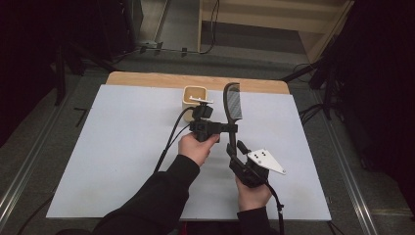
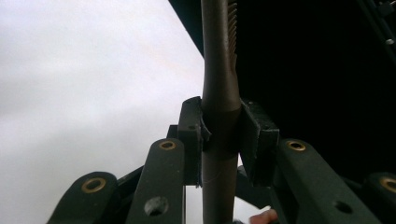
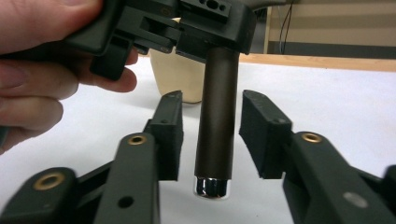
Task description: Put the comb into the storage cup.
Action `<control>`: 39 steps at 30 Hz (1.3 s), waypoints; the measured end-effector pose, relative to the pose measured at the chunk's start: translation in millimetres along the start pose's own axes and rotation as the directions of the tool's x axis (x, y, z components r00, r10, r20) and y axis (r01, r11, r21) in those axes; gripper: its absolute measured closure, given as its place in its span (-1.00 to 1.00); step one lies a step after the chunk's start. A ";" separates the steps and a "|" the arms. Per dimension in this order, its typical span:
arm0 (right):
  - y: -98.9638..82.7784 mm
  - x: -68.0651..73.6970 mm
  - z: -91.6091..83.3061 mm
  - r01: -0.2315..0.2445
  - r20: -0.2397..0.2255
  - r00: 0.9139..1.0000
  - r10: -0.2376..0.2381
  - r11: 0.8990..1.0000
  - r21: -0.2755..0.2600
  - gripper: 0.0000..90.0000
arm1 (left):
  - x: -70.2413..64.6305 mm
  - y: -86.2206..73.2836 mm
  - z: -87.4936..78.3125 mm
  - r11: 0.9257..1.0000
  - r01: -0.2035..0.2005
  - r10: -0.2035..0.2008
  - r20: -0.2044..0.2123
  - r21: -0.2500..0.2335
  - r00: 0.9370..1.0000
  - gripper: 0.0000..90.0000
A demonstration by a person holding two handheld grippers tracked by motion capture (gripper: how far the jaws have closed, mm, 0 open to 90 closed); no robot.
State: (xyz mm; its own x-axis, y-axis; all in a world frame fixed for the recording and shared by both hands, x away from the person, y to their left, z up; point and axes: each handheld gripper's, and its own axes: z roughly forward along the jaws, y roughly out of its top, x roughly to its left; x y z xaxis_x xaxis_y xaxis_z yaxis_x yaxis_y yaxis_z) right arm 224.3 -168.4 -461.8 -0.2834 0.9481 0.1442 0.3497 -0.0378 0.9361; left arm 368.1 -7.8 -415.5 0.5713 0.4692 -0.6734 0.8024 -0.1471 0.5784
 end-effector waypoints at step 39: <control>27.2 -0.6 23.9 0.122 -0.396 0.918 -0.010 0.959 0.257 -0.30 | 14.6 14.8 -39.4 0.983 -0.183 0.184 -0.142 0.019 0.973 0.62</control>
State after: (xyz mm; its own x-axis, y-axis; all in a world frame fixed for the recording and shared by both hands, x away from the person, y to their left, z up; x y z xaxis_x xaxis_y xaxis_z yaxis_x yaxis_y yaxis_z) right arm 255.4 -162.5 -444.1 -0.6172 0.7462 0.2497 0.5304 0.1602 0.8324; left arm 381.5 31.2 -398.6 0.6788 0.5531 -0.4829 0.6873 -0.2471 0.6831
